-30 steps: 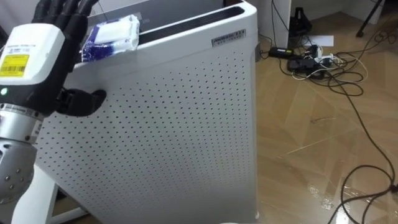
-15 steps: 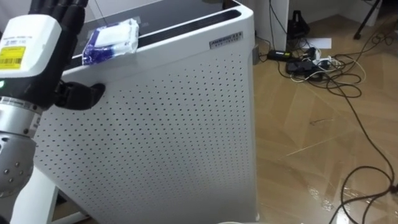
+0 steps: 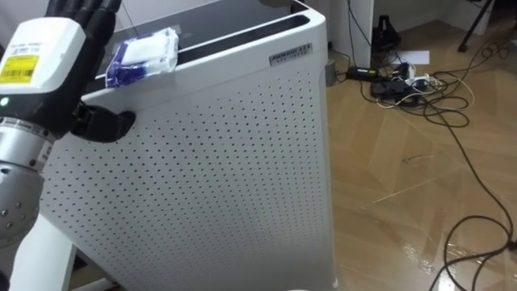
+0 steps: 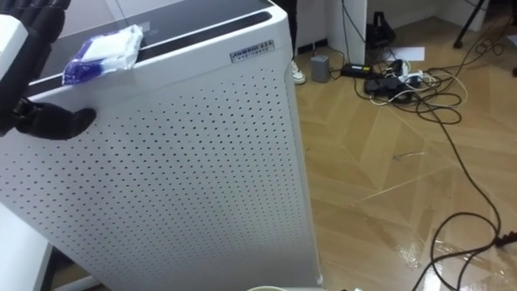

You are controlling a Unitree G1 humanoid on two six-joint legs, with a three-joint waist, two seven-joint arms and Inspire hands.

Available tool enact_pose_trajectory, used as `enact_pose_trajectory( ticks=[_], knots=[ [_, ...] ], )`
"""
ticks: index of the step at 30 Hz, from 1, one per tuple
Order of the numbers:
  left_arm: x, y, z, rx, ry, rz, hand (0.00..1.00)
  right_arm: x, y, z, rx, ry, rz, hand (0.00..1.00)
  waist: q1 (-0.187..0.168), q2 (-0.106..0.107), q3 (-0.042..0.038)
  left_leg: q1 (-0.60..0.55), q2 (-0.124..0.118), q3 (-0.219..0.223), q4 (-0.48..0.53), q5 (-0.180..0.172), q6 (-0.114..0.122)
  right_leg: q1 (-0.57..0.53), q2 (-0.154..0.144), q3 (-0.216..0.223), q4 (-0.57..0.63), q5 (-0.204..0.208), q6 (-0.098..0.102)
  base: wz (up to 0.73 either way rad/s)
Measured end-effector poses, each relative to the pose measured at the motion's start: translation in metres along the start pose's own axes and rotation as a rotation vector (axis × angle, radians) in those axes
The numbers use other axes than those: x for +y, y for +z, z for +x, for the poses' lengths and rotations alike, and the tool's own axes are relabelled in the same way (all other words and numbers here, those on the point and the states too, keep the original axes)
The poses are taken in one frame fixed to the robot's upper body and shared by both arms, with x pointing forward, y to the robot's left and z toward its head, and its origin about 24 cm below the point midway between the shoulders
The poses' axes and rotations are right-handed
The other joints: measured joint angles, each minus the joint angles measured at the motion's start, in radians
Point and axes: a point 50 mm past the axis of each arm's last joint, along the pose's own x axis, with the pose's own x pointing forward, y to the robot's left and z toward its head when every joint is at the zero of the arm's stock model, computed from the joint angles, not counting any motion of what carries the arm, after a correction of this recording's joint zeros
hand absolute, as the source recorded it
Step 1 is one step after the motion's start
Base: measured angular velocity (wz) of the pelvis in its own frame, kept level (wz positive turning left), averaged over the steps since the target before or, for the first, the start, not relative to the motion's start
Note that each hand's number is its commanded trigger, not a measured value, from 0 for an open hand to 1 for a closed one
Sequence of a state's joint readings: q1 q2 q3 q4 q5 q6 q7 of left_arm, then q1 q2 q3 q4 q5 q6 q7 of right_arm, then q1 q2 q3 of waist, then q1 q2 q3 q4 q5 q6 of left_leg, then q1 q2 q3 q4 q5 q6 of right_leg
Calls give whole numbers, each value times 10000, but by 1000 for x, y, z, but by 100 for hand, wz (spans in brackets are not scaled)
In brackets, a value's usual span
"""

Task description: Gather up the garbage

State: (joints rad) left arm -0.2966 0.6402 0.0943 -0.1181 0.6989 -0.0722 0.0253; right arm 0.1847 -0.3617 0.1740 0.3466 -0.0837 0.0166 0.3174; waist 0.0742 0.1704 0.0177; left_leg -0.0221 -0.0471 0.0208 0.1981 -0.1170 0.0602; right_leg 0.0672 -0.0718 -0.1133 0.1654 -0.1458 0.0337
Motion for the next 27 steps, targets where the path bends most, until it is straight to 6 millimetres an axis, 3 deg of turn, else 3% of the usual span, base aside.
enact_pose_trajectory(
  ticks=[12, 18, 27],
  knots=[
    [0, 2, 7, -92, -479, 83, 0, -1, -1, -1, 101, -53, -33, 100, -1, 42, 18, 2, -3, 7, 17, 1, 0, 7, 7, 63, 27, -9, 13, 0],
    [-4, -1, 7, 94, -725, -34, 0, -2, -2, -1, 132, -88, -52, 100, -8, 102, 68, 36, -2, 83, 6, 1, 0, 3, 14, 148, 43, -12, 18, -2],
    [-10, -2, 9, 150, -1472, -50, 0, -3, -2, -1, 184, 5, -89, 100, -29, 207, 36, 61, 1, 191, -9, -1, 0, -27, 43, 287, 62, -24, 35, -3]
  ],
)
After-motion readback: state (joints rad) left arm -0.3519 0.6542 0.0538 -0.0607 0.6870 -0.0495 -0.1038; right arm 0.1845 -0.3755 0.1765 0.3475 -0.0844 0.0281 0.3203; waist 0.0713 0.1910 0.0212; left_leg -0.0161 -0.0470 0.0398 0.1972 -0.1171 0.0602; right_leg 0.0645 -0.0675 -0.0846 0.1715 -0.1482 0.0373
